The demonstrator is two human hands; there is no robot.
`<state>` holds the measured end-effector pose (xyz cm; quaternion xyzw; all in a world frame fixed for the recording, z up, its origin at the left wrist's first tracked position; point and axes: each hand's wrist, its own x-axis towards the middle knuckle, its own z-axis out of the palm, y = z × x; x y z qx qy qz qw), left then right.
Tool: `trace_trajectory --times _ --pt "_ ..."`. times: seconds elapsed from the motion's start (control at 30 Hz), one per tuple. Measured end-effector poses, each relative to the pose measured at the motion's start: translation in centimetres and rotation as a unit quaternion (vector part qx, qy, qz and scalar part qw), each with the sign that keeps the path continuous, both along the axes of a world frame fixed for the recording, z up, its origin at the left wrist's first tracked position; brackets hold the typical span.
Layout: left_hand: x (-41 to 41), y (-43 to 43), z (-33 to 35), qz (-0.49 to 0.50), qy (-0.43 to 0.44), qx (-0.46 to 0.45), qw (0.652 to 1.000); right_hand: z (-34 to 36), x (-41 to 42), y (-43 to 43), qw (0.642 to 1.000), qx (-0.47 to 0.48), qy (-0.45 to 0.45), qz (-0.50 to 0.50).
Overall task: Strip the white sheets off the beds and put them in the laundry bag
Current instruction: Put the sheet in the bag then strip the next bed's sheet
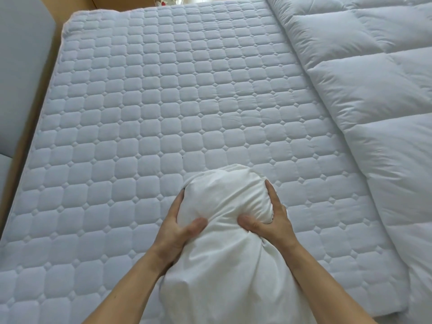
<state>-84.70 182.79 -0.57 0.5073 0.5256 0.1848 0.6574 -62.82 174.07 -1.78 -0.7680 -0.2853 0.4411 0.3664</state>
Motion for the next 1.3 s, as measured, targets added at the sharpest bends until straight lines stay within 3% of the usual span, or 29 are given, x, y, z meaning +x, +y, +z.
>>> trace_trajectory --times 0.13,0.33,0.73,1.03,1.3 --pt "1.7 0.3 5.3 -0.012 -0.022 0.057 0.998 5.1 1.1 -0.7 0.997 0.065 -0.022 -0.033" --pt "5.9 1.2 19.0 -0.060 -0.081 0.170 0.980 18.0 4.0 -2.2 0.976 0.186 -0.059 -0.100" --pt "10.1 -6.7 41.4 -0.208 -0.202 0.332 0.898 41.9 3.3 -15.9 0.890 0.323 -0.240 -0.212" --pt "20.2 -18.5 48.7 -0.313 -0.268 0.370 0.833 49.4 7.3 -31.4 0.827 0.331 -0.314 -0.328" --pt "33.2 -35.7 51.6 -0.392 -0.324 0.360 0.782 52.4 15.1 -50.0 0.784 0.316 -0.342 -0.411"
